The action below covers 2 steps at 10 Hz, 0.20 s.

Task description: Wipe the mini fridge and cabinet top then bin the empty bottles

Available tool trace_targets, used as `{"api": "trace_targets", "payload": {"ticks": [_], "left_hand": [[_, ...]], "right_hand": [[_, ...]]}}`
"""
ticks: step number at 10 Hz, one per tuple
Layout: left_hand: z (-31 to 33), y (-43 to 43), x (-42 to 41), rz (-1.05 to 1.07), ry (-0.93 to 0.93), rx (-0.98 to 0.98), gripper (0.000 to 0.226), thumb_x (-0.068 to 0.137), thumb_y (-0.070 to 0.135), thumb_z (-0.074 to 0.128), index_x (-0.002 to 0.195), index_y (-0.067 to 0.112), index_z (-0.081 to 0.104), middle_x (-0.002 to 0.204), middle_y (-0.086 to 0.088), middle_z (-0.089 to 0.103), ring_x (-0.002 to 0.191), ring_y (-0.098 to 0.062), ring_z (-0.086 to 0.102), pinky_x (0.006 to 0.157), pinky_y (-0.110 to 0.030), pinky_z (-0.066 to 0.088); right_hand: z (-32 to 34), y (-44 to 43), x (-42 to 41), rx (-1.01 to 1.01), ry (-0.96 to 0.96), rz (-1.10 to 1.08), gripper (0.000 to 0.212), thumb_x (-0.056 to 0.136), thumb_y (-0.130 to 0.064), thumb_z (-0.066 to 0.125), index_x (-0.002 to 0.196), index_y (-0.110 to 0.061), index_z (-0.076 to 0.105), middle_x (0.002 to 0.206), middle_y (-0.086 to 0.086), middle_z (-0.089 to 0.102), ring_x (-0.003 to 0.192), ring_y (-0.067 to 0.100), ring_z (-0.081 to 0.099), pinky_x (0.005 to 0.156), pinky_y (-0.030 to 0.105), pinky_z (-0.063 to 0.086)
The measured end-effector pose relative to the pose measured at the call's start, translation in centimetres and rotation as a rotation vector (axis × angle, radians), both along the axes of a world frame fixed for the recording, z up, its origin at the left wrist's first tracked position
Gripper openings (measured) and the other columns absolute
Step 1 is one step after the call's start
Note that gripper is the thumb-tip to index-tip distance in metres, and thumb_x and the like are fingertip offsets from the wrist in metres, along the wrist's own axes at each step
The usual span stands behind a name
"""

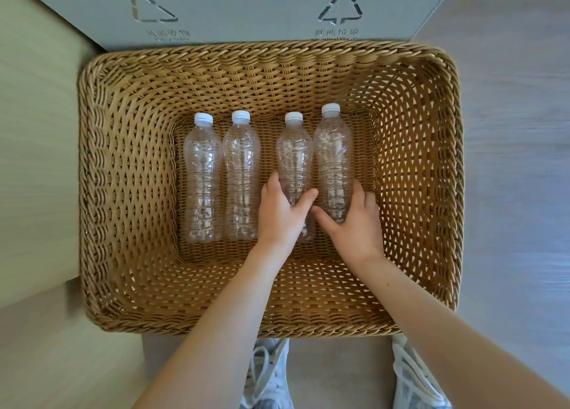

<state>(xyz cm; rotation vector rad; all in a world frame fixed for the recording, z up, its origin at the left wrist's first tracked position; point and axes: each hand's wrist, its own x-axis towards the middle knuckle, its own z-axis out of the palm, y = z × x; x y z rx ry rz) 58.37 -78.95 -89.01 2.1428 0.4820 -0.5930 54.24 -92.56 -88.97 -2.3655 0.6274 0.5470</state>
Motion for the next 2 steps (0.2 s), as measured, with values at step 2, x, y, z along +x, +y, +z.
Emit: {"api": "trace_targets", "payload": {"ticks": [2], "left_hand": [[5.2,0.4,-0.1,-0.158,-0.184,0.228,0.078,0.093,0.047,0.065,0.151,0.006,0.033,0.146,-0.013,0.044,0.132,-0.026,0.048,0.095,-0.022,0.037]], "right_hand": [[5.2,-0.5,0.5,0.030,-0.175,-0.035,0.075,0.095,-0.052,0.058,0.154,-0.017,0.029,0.147,0.009,0.042,0.134,0.024,0.040,0.107,0.033,0.037]]}}
